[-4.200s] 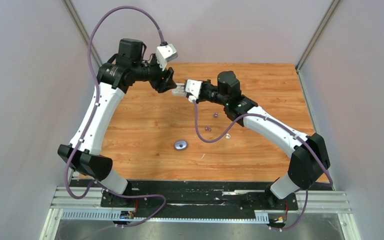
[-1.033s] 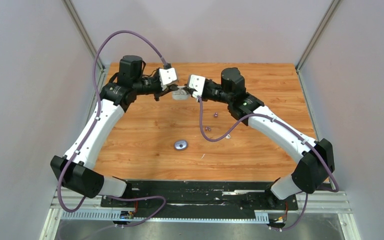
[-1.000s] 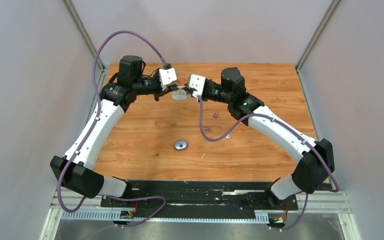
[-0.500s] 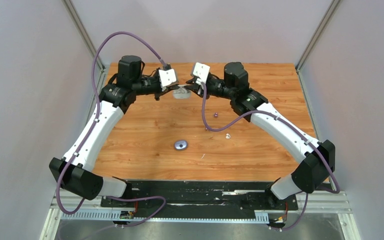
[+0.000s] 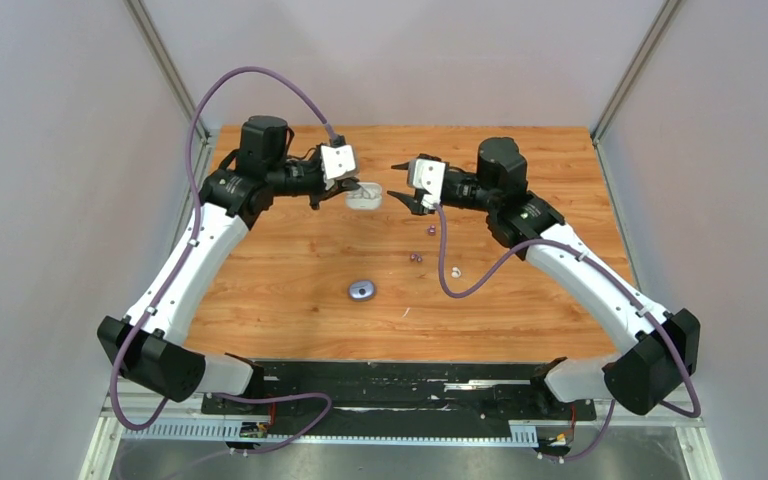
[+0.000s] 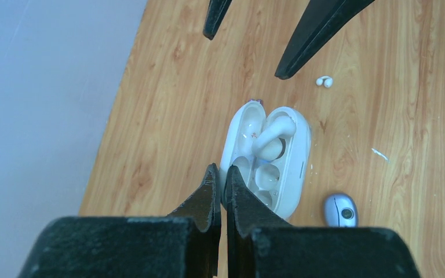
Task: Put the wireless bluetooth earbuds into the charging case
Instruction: Place the earbud in the charging case.
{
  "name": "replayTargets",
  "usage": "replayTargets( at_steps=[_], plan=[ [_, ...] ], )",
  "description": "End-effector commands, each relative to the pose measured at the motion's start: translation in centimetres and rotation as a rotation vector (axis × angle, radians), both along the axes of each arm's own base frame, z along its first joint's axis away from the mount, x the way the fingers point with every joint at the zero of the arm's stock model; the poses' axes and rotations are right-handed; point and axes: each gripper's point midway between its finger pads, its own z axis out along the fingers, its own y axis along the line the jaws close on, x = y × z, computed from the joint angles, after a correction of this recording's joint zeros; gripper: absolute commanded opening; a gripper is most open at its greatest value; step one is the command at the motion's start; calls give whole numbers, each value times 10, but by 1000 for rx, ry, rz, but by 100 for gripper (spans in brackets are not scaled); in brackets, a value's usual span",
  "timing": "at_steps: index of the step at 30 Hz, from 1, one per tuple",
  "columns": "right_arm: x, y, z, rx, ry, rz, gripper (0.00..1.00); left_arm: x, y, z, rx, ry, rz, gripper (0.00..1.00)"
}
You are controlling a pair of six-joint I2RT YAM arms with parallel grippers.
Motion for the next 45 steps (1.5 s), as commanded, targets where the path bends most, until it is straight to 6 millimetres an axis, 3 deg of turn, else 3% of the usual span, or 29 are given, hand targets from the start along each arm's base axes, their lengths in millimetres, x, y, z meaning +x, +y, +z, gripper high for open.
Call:
replayTargets(
  at_steps=[1,5,9,16,20,29,45],
  plan=[
    [-6,2,25,22,-172,60,48,-4,2,3,2,-1,1,0],
    [10,-6,34,34,-160,-10,50,-1,5,0,26,-19,25,0],
    [9,-9,43,93,37,22,69,8,9,-1,60,-82,71,0],
    [15,12,17,188,600,29,78,28,8,-1,101,-252,164,0],
    [12,21,1,197,736,68,80,26,1,2,100,-319,163,0],
    [21,23,-24,160,772,51,80,21,-5,11,73,-360,145,0],
    [45,6,-40,172,816,-21,76,6,-9,16,50,-430,85,0]
  ],
)
